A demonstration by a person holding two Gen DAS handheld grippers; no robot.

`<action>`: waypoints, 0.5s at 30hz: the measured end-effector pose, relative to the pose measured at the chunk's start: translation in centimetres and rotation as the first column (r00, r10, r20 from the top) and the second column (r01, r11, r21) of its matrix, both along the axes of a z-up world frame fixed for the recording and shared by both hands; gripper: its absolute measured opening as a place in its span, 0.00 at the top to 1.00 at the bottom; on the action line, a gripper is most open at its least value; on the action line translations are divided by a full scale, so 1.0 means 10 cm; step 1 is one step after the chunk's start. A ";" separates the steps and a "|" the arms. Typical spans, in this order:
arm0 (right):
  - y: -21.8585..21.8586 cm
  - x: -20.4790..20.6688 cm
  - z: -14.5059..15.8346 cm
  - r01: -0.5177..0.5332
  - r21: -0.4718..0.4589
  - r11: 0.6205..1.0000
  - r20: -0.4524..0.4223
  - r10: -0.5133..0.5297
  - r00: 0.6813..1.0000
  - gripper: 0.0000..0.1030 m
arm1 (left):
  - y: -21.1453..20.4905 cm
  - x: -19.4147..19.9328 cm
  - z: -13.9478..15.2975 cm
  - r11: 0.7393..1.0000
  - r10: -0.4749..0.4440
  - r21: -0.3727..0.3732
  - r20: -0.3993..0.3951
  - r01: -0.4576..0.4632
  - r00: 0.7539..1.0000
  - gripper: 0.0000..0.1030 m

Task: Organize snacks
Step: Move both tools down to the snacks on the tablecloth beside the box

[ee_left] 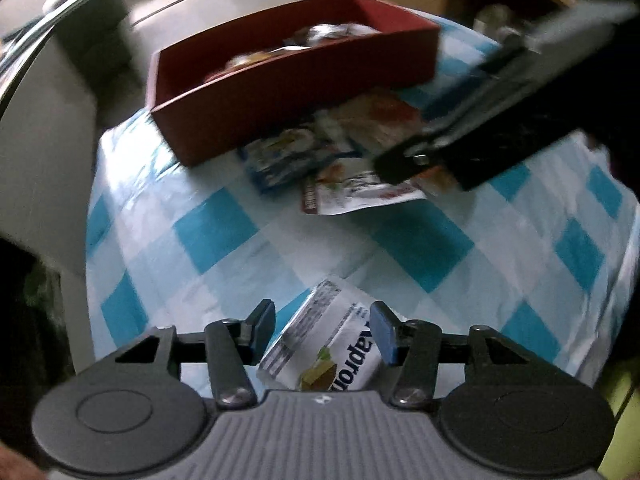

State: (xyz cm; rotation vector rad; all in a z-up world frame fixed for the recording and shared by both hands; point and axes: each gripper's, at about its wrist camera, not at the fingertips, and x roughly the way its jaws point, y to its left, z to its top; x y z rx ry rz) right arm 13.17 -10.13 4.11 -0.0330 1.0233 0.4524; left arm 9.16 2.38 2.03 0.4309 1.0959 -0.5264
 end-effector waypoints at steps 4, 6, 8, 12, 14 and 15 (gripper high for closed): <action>0.04 0.04 -0.05 -0.012 -0.009 1.000 -0.018 0.012 1.000 0.26 | -0.04 -0.03 -0.01 0.994 -0.108 0.028 0.010 0.108 0.994 0.49; 0.05 0.07 -0.08 -0.016 -0.006 1.000 -0.034 0.016 0.999 0.26 | -0.02 -0.02 -0.01 0.989 -0.145 0.029 0.008 0.144 0.989 0.44; 0.06 0.10 -0.12 -0.019 -0.006 1.000 -0.046 0.019 0.999 0.26 | 0.01 0.01 -0.01 0.987 -0.161 0.010 -0.016 0.161 0.987 0.44; 0.04 0.15 -0.16 -0.010 -0.005 1.000 -0.065 0.010 0.998 0.25 | 0.05 0.03 0.01 0.984 -0.176 0.002 -0.043 0.176 0.983 0.44; 0.02 0.18 -0.17 -0.001 -0.001 1.000 -0.070 0.001 0.998 0.24 | 0.05 0.01 0.01 0.979 -0.203 0.025 -0.043 0.204 0.978 0.44; 0.01 0.19 -0.17 0.005 0.004 1.000 -0.074 -0.005 0.997 0.24 | 0.04 0.00 0.01 0.975 -0.219 0.039 -0.050 0.221 0.975 0.44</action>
